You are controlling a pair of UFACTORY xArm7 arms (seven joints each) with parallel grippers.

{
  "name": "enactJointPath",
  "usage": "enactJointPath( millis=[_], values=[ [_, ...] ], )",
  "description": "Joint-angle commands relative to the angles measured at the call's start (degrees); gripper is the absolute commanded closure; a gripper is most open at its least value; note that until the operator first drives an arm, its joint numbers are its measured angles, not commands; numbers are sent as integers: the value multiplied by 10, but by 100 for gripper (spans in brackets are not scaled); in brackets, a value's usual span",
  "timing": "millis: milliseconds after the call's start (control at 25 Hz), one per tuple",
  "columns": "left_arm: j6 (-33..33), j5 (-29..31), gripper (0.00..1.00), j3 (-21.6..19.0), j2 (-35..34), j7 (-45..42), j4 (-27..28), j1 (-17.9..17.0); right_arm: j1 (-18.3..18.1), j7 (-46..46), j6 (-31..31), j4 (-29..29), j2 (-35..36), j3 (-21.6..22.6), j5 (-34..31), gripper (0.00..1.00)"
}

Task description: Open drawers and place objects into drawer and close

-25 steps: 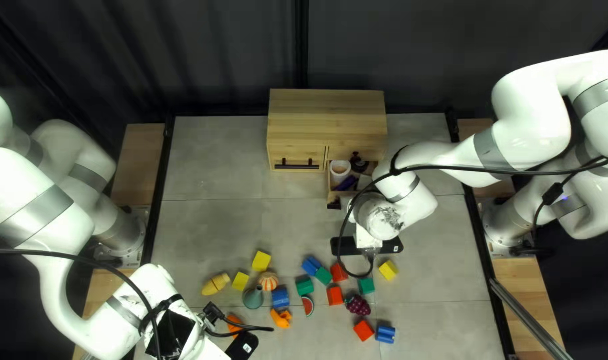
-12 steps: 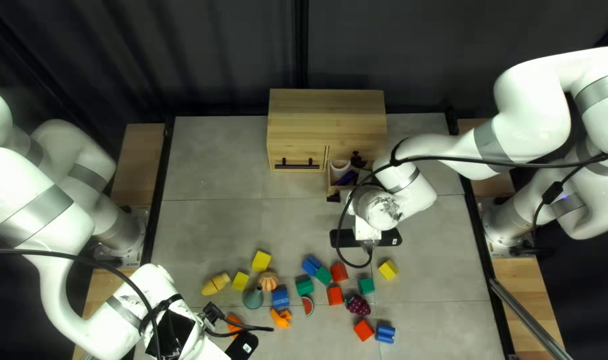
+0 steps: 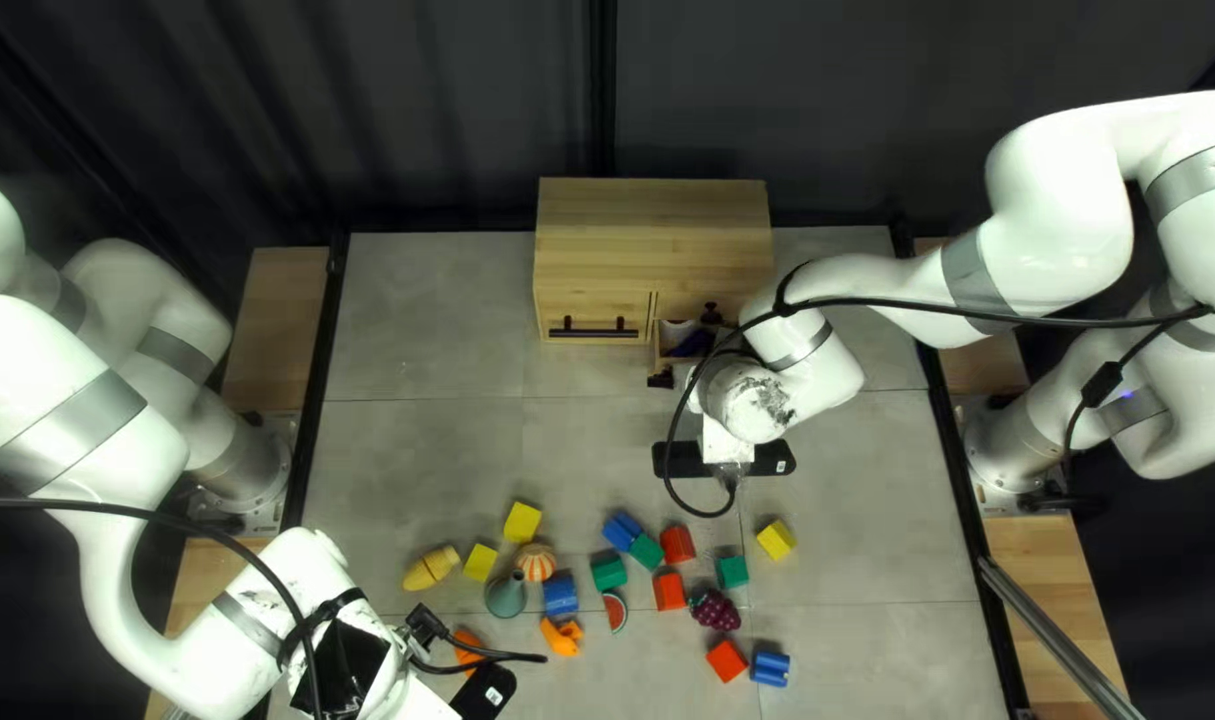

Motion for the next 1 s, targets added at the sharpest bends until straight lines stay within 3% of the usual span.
enactJointPath(
  millis=[40, 1000],
  values=[
    [0, 0, 0, 0, 0, 0, 0, 0, -4, -3, -1, 2, 1, -4, -4, 0],
    [0, 0, 0, 0, 0, 0, 0, 0, 26, 72, 58, 9, 33, -5, -54, 0]
  ],
)
